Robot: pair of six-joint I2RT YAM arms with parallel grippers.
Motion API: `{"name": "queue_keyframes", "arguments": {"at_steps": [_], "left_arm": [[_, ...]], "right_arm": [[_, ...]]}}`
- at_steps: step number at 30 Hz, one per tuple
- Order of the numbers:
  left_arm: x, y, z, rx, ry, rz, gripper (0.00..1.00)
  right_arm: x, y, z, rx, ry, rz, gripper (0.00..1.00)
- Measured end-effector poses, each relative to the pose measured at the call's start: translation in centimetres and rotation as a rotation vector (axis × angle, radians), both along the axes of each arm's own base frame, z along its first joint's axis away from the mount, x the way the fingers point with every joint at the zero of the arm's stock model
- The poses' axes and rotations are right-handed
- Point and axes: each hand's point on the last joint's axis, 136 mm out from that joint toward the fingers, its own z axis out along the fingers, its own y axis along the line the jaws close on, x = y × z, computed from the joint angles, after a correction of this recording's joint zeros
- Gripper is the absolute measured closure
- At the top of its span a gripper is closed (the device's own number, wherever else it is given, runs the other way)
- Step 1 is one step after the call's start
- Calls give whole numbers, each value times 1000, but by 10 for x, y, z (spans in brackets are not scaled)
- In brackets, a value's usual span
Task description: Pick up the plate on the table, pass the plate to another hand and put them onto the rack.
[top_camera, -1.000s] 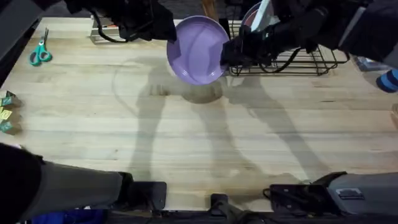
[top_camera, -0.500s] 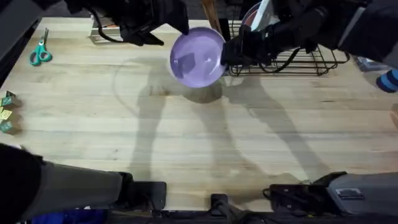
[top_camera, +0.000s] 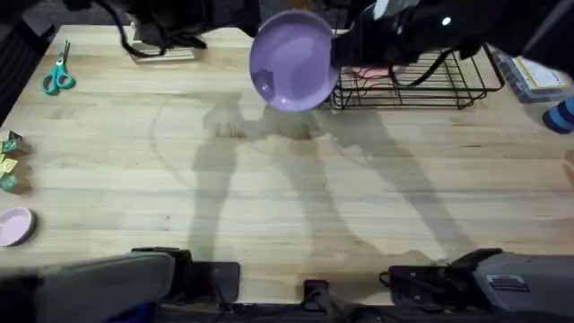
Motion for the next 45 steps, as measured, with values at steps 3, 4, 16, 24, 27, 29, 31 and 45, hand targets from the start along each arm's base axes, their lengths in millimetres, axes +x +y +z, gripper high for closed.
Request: {"name": "queue_keyframes", "arguments": {"at_steps": [3,4,16,24,27,29,31,45], "left_arm": [[-6,4,16,29,-56,-6,6],[-8,4,19,39,-72,-11,6],[-20,26,26,168,-97,29,7],[-20,27,26,173,-97,34,7],[-20,27,26,173,-97,34,7],[-20,27,26,173,-97,34,6],[-20,27,26,173,-97,34,7],[-18,27,28,173,-109,35,7]], "right_arm": [[4,-4,15,-22,-59,11,970],[4,-5,18,-29,-72,17,970],[15,-69,73,-154,-313,14,971],[35,-117,112,-402,-575,82,971],[40,-120,121,-581,-688,209,970],[40,-120,121,-736,-754,337,970],[40,-120,121,-802,-780,393,970],[75,-131,103,-1218,-855,642,970]]}}
